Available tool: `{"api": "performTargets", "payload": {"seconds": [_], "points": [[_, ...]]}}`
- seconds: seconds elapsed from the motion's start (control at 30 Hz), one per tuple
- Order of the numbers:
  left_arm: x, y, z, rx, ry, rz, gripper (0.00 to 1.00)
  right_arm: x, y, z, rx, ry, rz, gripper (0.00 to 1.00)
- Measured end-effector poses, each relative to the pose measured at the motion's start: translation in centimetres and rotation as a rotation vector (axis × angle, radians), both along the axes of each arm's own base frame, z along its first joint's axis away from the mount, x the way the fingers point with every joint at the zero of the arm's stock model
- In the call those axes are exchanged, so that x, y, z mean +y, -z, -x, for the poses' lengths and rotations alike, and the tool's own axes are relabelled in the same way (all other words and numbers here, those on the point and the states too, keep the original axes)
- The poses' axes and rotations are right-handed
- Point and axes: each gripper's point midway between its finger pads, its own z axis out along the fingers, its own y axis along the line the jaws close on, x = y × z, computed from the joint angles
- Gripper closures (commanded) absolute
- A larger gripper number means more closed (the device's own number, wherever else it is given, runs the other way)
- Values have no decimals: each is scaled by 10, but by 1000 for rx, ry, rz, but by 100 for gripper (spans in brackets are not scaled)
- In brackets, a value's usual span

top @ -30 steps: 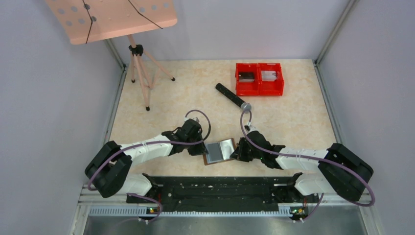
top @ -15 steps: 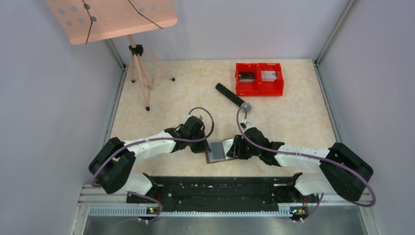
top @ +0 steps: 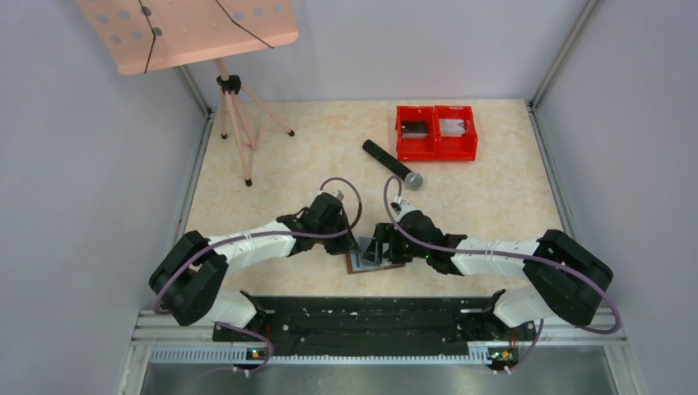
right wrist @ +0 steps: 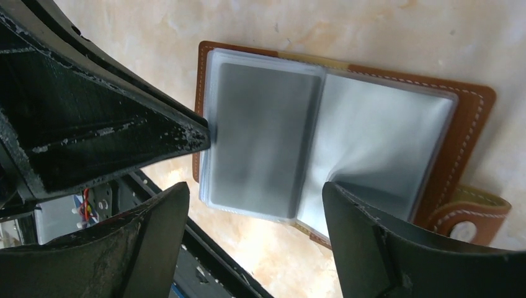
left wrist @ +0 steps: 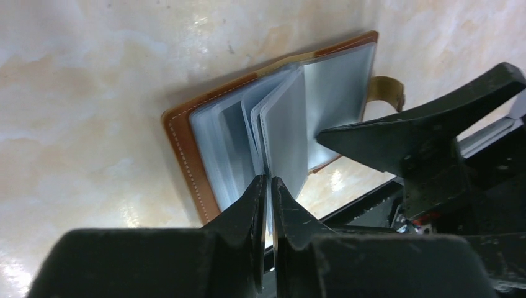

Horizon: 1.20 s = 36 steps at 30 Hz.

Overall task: Take the credit cards out of the card holder
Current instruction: Remove the credit card from the card holder.

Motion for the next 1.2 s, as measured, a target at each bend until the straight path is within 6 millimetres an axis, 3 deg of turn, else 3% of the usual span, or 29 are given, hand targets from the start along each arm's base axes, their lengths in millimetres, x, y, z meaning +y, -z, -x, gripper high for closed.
{"api": "performTargets", "payload": {"seconds": [0.2, 0.37, 0.73, 1.0, 1.2], "points": [[-12, -10, -3, -12, 7, 69, 90, 6, 0, -1, -15, -7, 3, 21], [-17, -13, -3, -14, 7, 104, 92, 6, 1, -2, -23, -5, 6, 27], [-16, -10, -4, -16, -1, 104, 94, -2, 4, -5, -29, 31, 43, 43], [-13, -8, -4, -16, -7, 88, 95, -4, 5, -7, -28, 49, 52, 42], [-11, -5, -2, -8, -8, 74, 90, -4, 4, -7, -26, 54, 43, 47]]}}
